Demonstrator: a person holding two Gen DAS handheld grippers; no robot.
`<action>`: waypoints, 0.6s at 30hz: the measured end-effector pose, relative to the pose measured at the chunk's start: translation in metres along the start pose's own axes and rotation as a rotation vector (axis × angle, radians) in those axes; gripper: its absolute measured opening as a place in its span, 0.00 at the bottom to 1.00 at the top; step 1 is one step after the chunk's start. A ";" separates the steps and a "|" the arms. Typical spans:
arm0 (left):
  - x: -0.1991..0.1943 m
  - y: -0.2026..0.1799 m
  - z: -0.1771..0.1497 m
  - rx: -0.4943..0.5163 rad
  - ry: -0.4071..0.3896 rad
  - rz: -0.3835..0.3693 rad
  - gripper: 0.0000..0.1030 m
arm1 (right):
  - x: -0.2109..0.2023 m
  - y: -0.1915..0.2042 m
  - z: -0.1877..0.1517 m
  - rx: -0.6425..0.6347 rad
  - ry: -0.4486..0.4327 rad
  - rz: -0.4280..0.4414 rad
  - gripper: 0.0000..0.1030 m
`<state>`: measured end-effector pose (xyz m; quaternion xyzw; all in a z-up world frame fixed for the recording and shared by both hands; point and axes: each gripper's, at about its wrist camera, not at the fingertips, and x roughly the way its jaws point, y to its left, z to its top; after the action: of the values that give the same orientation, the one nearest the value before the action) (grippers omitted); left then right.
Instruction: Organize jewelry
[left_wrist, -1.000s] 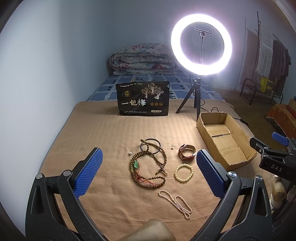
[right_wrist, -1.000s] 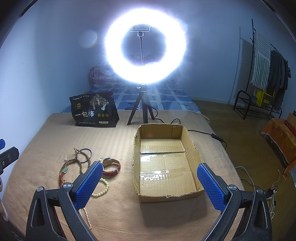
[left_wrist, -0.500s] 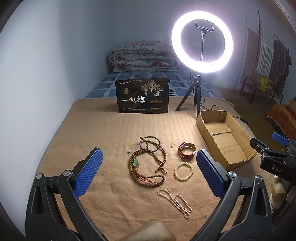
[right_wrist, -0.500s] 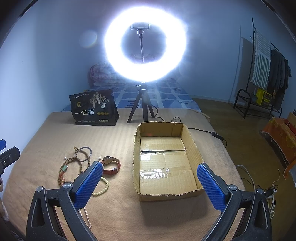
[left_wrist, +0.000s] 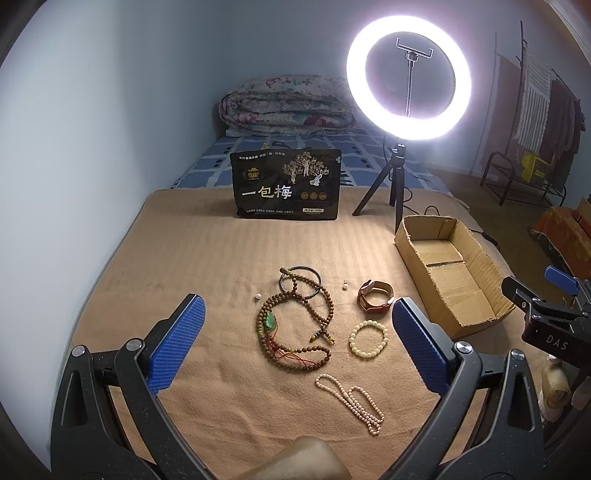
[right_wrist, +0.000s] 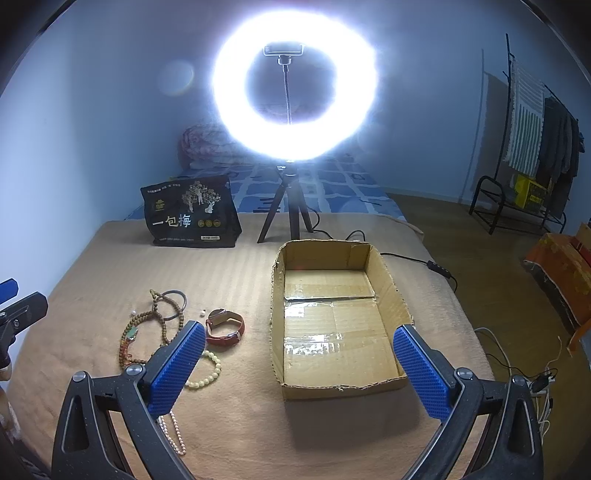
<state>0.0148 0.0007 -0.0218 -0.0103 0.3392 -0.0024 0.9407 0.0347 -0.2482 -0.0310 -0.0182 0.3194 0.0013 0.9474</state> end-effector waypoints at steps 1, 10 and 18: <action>0.002 0.001 0.000 -0.002 0.002 0.002 1.00 | 0.000 0.000 0.000 -0.001 0.002 0.003 1.00; 0.016 0.016 0.004 -0.039 0.037 0.026 1.00 | 0.005 0.007 -0.002 -0.026 0.023 0.043 0.97; 0.039 0.043 0.014 -0.102 0.111 -0.003 0.97 | 0.015 0.020 -0.007 -0.047 0.052 0.138 0.91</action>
<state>0.0535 0.0436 -0.0363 -0.0587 0.3903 0.0130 0.9187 0.0423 -0.2285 -0.0465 -0.0184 0.3442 0.0734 0.9358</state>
